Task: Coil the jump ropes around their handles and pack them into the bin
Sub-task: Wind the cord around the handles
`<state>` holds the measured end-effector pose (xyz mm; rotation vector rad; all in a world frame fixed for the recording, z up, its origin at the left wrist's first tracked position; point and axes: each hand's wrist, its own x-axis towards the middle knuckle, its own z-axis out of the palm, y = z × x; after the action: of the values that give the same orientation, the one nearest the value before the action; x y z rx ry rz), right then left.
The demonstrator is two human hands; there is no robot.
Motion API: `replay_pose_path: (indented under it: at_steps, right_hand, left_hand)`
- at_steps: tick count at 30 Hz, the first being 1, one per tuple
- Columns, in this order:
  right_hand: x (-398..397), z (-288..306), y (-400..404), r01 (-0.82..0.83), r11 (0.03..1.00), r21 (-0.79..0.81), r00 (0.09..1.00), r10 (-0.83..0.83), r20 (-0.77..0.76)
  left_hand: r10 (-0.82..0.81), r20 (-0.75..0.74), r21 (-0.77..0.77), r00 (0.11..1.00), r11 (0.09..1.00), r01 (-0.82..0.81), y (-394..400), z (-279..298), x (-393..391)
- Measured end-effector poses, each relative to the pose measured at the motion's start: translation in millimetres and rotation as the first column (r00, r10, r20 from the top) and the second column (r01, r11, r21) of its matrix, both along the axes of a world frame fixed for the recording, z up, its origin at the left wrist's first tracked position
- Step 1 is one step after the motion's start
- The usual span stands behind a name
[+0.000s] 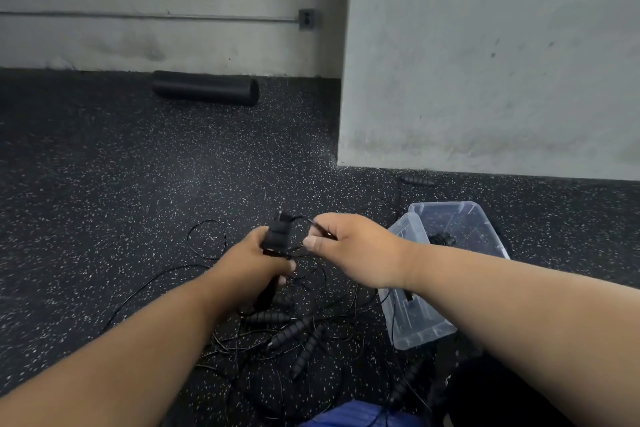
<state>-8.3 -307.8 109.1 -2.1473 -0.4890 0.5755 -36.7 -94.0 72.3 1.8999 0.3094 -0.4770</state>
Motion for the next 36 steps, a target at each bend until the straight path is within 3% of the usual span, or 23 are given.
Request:
replay_pose_path:
  at_steps: [7,9,10,13,16,18,22,25,27,31,36]
  right_hand:
    - [20,-2,-11,0.193,0.98,-0.047,0.979,-0.196,-0.06]
    - [19,-2,-6,0.295,0.95,0.105,0.948,-0.278,-0.152]
    - [19,0,-2,0.364,0.902,0.232,0.916,-0.3,-0.268]
    - [15,12,12,0.477,0.717,0.507,0.796,-0.108,-0.596]
    - [12,21,23,0.465,0.672,0.577,0.754,0.042,-0.656]
    - [16,24,24,0.475,0.669,0.572,0.759,0.017,-0.65]
    - [31,24,12,0.566,0.636,0.525,0.757,-0.147,-0.637]
    - [41,27,-1,0.558,0.619,0.552,0.767,-0.131,-0.628]
    - [46,28,-8,0.515,0.631,0.58,0.787,-0.081,-0.612]
    - [44,22,-16,0.383,0.644,0.663,0.846,0.044,-0.532]
    - [44,34,-30,0.147,0.574,0.806,0.856,0.335,-0.394]
  left_hand:
    - [-0.18,0.015,-0.159,0.984,0.971,0.18,-7,14,-4]
    - [-0.235,-0.016,-0.166,0.972,0.959,0.229,-14,9,-10]
    - [-0.266,-0.038,-0.166,0.963,0.952,0.257,-18,5,-13]
    - [-0.4,-0.081,-0.138,0.913,0.911,0.387,-35,-9,-22]
    - [-0.446,-0.077,-0.184,0.892,0.885,0.427,-51,-15,-28]
    - [-0.438,-0.076,-0.258,0.896,0.876,0.407,-52,-16,-27]
    - [-0.337,-0.063,-0.371,0.939,0.881,0.292,-51,-7,-25]
    - [-0.241,-0.037,-0.299,0.97,0.929,0.22,-43,4,-16]
    - [-0.108,-0.011,-0.333,0.994,0.938,0.098,-35,18,-7]
    - [0.116,-0.025,-0.647,0.993,0.755,-0.105,-17,48,9]
    - [0.258,-0.003,-0.683,0.966,0.705,-0.191,0,54,19]
